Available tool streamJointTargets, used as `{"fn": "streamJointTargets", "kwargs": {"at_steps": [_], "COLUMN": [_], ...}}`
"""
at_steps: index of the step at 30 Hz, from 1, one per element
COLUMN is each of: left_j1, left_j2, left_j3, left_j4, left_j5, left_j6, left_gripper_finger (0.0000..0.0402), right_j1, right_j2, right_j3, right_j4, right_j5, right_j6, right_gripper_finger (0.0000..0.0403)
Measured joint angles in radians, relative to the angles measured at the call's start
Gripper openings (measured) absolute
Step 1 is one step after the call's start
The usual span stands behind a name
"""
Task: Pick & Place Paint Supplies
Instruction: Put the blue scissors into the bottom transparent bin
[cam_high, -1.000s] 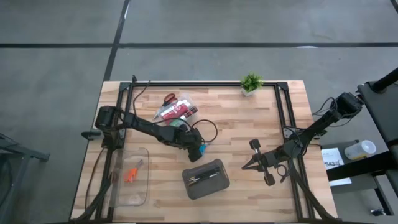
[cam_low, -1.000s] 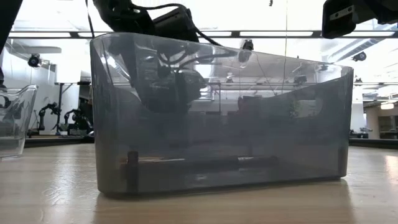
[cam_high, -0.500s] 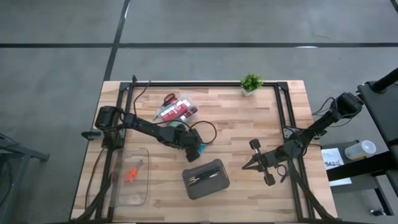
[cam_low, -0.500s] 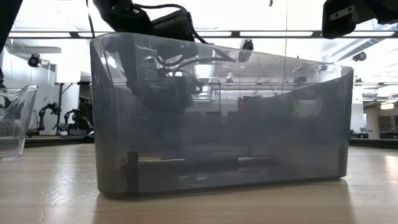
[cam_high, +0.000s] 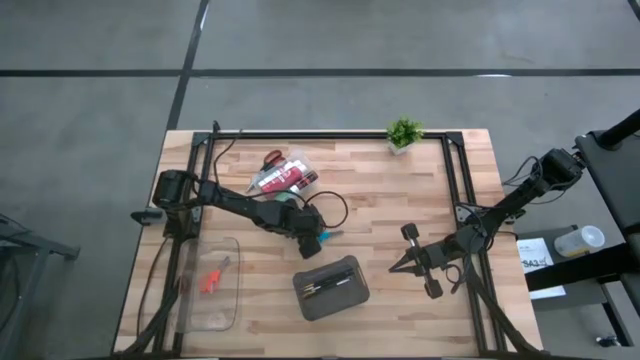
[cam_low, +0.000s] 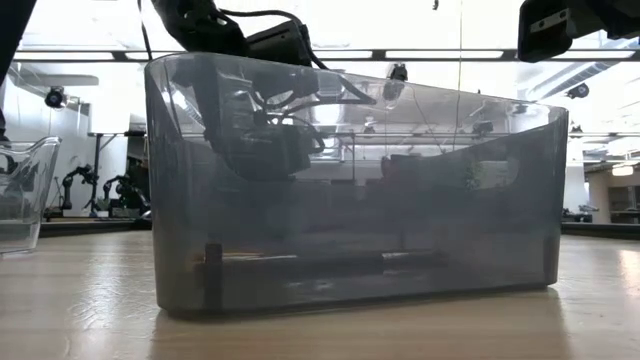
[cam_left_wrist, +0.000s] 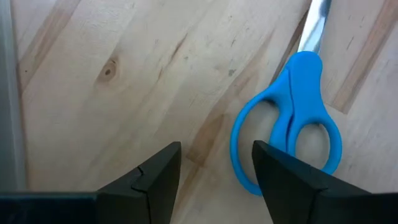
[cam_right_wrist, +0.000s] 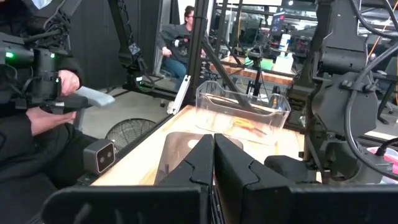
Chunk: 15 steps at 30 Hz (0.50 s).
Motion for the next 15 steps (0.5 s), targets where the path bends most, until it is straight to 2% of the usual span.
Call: {"fn": "streamJointTargets", "kwargs": {"at_steps": [4, 15], "left_j1": [0.000, -0.001], "left_j2": [0.001, 0.001], "left_j3": [0.000, -0.002], "left_j4": [0.000, 0.007], "left_j5": [0.024, 0.046], "left_j6": [-0.001, 0.020], "left_gripper_finger": [0.0192, 0.0090], "right_j1": [0.000, 0.000], "right_j2": [0.000, 0.000], "right_j3": [0.000, 0.000], "right_j4": [0.000, 0.000], "right_j5": [0.000, 0.000], "right_j6": [0.000, 0.000], "right_gripper_finger": [0.0008, 0.0008]}}
